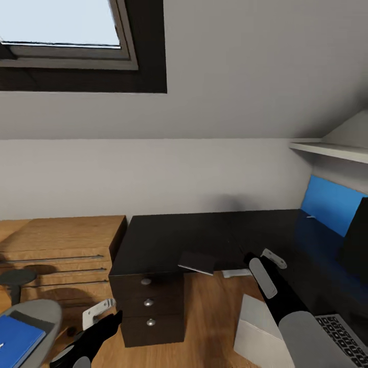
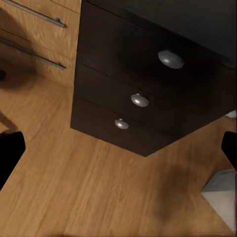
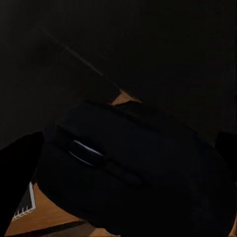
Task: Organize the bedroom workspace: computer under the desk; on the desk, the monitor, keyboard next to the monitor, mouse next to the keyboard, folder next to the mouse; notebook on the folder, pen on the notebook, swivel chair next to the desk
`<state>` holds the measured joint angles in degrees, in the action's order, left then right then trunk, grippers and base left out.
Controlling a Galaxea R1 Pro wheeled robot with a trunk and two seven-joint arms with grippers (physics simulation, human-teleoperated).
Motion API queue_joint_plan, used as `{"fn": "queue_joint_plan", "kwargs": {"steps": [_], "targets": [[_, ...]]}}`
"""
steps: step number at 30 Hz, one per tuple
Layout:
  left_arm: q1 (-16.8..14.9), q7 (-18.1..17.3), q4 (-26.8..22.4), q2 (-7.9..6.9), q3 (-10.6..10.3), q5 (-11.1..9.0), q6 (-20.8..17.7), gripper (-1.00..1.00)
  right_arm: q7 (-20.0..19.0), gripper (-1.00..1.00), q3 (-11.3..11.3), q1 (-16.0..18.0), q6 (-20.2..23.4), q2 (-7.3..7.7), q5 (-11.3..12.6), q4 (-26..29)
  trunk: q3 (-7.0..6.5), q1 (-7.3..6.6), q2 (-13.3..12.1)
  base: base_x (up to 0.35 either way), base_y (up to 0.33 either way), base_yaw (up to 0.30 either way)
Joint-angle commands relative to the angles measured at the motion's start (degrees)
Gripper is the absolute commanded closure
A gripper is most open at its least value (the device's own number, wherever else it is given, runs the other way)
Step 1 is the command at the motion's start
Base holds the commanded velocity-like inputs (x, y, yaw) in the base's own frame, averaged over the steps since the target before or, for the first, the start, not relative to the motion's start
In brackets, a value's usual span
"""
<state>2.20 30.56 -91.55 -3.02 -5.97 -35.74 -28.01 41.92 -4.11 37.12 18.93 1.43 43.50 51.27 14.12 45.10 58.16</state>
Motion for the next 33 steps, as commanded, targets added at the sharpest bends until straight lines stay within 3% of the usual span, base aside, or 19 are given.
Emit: {"fn": "queue_joint_plan", "kwargs": {"steps": [1,9,15,20,25,29,33], "targets": [[-0.01,0.55,-0.12,-0.05,-0.09,-0.56,-0.02,-1.00,0.39,1.00,-0.18,0.06,0.08,0.06,0.22,-0.02,0.07,0.01,0.05,0.000,0.000,-0.297],[-0.01,0.55,-0.12,-0.05,-0.09,-0.63,-0.17,-1.00,-0.06,1.00,0.06,0.06,-4.00,0.30,0.01,-3.23,0.07,0.01,0.05,0.000,0.000,-0.297],[-0.01,0.55,-0.12,-0.05,-0.09,-0.65,-0.20,-1.00,-0.16,1.00,-0.02,0.10,-6.19,0.83,-0.19,-5.14,0.07,0.01,0.05,0.000,0.000,-0.041],[-0.01,0.55,-0.12,-0.04,-0.09,-0.65,-0.20,-1.00,-0.19,1.00,-0.02,0.71,-8.92,2.25,-0.22,-12.28,0.07,0.01,0.05,0.000,0.000,-0.002],[-0.01,0.55,-0.12,0.02,-0.16,-0.65,-0.20,-1.00,-2.78,1.00,-0.20,5.32,-13.74,4.14,-0.41,-22.45,0.07,0.01,0.05,0.000,0.000,0.000],[-0.01,0.55,-0.12,0.03,-0.16,-0.65,-0.20,-1.00,-6.71,1.00,-0.37,8.81,-14.22,5.61,-4.59,-29.52,0.07,0.01,0.05,0.000,0.000,0.000],[-0.01,0.55,-0.12,0.03,-0.16,-0.65,-0.20,-1.00,-7.21,1.00,-0.37,10.59,-14.41,5.97,-6.30,-31.98,0.07,0.01,0.05,0.000,0.000,0.000]]}}
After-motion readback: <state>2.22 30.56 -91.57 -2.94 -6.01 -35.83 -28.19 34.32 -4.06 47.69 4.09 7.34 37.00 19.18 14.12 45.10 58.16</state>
